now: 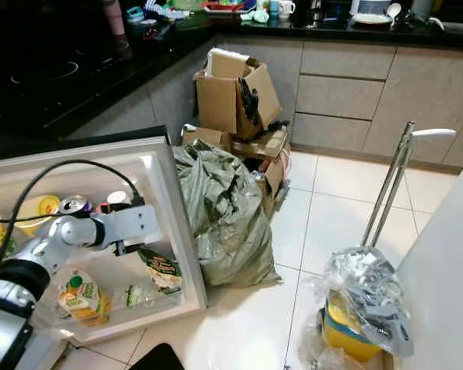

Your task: Restocking fridge

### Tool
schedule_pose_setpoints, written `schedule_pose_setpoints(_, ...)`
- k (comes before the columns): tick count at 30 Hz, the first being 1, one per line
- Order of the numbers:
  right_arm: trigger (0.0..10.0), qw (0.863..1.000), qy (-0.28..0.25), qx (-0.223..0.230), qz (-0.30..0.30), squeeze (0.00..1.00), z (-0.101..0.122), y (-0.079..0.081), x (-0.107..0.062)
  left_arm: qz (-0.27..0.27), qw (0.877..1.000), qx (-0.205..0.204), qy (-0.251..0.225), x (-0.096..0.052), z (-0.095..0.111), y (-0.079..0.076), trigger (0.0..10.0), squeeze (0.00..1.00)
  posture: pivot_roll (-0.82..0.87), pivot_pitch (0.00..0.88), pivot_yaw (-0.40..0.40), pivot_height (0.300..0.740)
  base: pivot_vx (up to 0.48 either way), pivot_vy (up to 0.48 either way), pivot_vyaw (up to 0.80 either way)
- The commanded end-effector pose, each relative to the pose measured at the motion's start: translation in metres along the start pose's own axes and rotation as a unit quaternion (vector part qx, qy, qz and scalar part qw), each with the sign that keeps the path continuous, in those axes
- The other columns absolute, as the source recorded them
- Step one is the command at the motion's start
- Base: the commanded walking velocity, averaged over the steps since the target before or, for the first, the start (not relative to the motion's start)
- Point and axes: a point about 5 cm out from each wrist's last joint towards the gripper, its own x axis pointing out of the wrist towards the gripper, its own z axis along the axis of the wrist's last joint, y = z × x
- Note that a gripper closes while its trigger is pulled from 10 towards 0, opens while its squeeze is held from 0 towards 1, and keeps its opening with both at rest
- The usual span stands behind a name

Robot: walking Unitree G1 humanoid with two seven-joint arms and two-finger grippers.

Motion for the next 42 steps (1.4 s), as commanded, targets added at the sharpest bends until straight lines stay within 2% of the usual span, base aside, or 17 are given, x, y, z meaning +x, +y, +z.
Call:
schedule_pose_setpoints(1,10.0,1.000,0.005,-0.005,0.003,0.00,-0.002,0.002,0.000,0.001,0.999,0.012,0.034,-0.007,-0.013,0.004,10.0,0.00,-0.08,0.029,0.040,0.740,0.000,0.000,0.00)
schedule_pose_setpoints(10,10.0,1.000,0.007,-0.004,0.002,0.00,-0.004,0.001,0.000,0.013,0.997,0.024,0.076,-0.008,-0.025,0.005,10.0,0.00,-0.09,0.035,0.039,0.740,0.000,0.000,0.00)
schedule_pose_setpoints(23,10.0,1.000,0.009,-0.005,0.003,0.00,-0.006,0.002,0.000,-0.006,0.995,-0.002,0.097,-0.015,-0.038,0.004,10.0,0.00,-0.09,0.038,0.040,0.740,0.000,0.000,0.00)
schedule_pose_setpoints(25,10.0,1.000,0.009,-0.005,0.003,0.00,-0.006,0.002,0.000,-0.021,0.995,-0.013,0.092,-0.014,-0.039,0.000,10.0,0.00,-0.09,0.036,0.044,0.740,0.000,0.000,0.00)
schedule_pose_setpoints(28,10.0,1.000,0.011,-0.005,0.004,0.00,-0.007,0.004,0.000,-0.068,0.995,-0.054,0.057,-0.010,-0.033,-0.012,10.0,0.00,-0.09,0.036,0.044,0.740,0.000,0.000,0.00)
schedule_pose_setpoints(32,10.0,1.000,0.011,-0.006,0.004,0.00,-0.007,0.004,0.000,-0.101,0.992,-0.063,0.034,-0.007,-0.029,-0.019,10.0,0.00,-0.09,0.034,0.045,0.740,0.000,0.000,0.00)
schedule_pose_setpoints(42,10.0,1.000,0.011,-0.009,0.004,0.00,-0.007,0.004,0.000,-0.129,0.990,-0.065,0.004,-0.005,-0.021,-0.025,10.0,0.00,-0.09,0.033,0.044,0.740,0.000,0.000,0.00)
